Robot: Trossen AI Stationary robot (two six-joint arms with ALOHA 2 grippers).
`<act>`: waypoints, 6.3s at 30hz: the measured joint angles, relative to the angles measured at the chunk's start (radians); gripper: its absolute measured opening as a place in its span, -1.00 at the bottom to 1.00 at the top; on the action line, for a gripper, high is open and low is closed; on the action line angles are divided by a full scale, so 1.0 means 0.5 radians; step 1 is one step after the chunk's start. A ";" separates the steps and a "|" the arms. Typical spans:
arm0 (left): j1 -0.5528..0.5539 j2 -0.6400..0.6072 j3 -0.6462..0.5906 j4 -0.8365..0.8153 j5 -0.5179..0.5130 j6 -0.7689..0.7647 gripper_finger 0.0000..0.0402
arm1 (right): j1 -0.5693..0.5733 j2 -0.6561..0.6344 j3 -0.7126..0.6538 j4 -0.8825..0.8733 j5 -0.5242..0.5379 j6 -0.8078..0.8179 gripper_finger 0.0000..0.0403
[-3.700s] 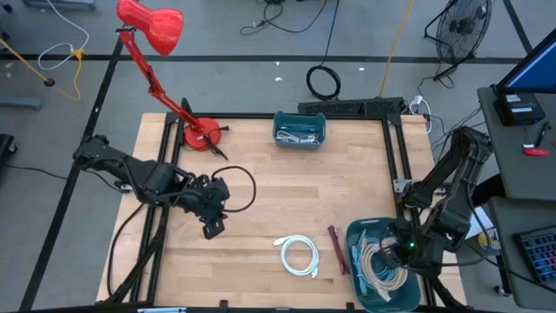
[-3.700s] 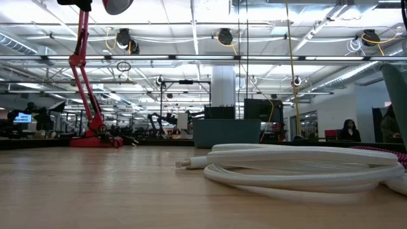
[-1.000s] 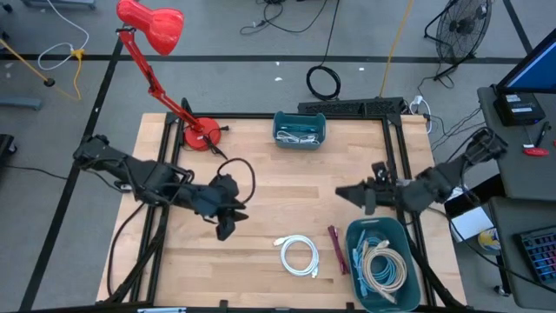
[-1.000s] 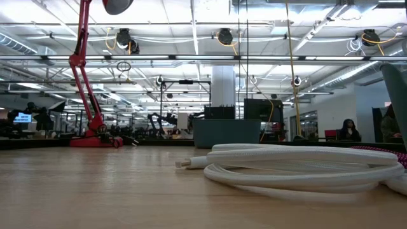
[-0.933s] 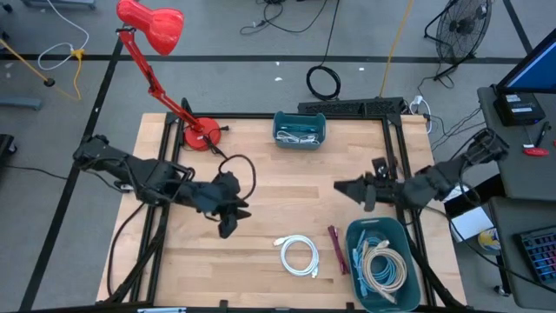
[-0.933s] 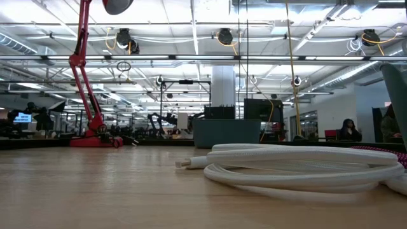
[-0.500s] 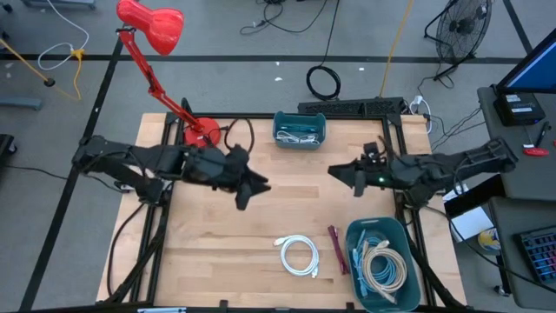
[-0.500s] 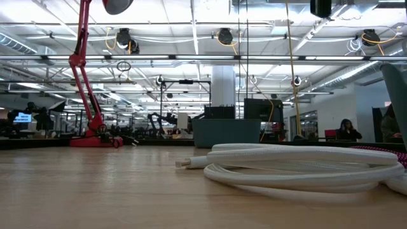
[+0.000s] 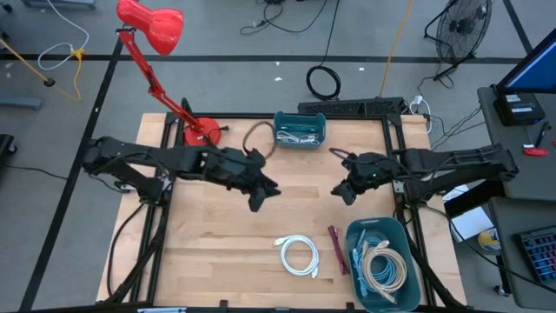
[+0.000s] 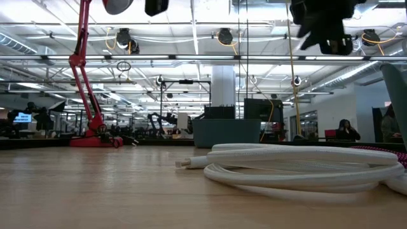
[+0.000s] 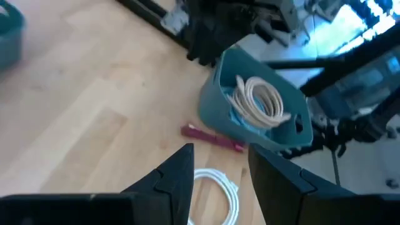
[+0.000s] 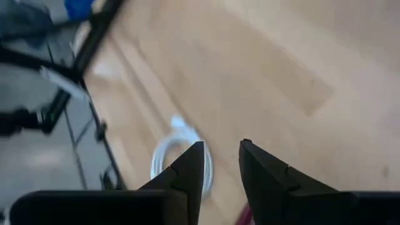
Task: Pick & Place USB Port
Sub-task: Put the pink charger cable into the top blue bin
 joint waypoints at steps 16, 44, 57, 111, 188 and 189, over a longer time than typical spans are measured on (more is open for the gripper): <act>0.036 0.126 -0.001 0.021 -0.060 0.044 -0.24 | 0.098 0.550 0.000 -0.184 -0.470 0.061 -0.55; -0.030 0.125 -0.001 0.022 -0.112 0.000 -0.24 | 0.329 1.013 -0.001 -0.051 -0.413 0.095 -0.55; -0.087 0.125 -0.001 0.022 -0.130 -0.016 -0.24 | 0.360 1.210 -0.001 0.014 -0.399 0.067 -0.55; -0.275 0.086 -0.121 -0.206 -1.298 0.136 -0.24 | -0.079 0.682 1.244 -0.130 0.164 -0.491 -1.00; 0.586 1.298 0.735 -1.272 0.010 3.651 -0.24 | 0.030 0.704 1.280 -1.717 0.960 -0.031 -1.00; 0.586 1.298 0.710 -1.272 0.038 3.661 -0.24 | 0.031 0.704 1.280 -1.711 0.960 -0.030 -1.00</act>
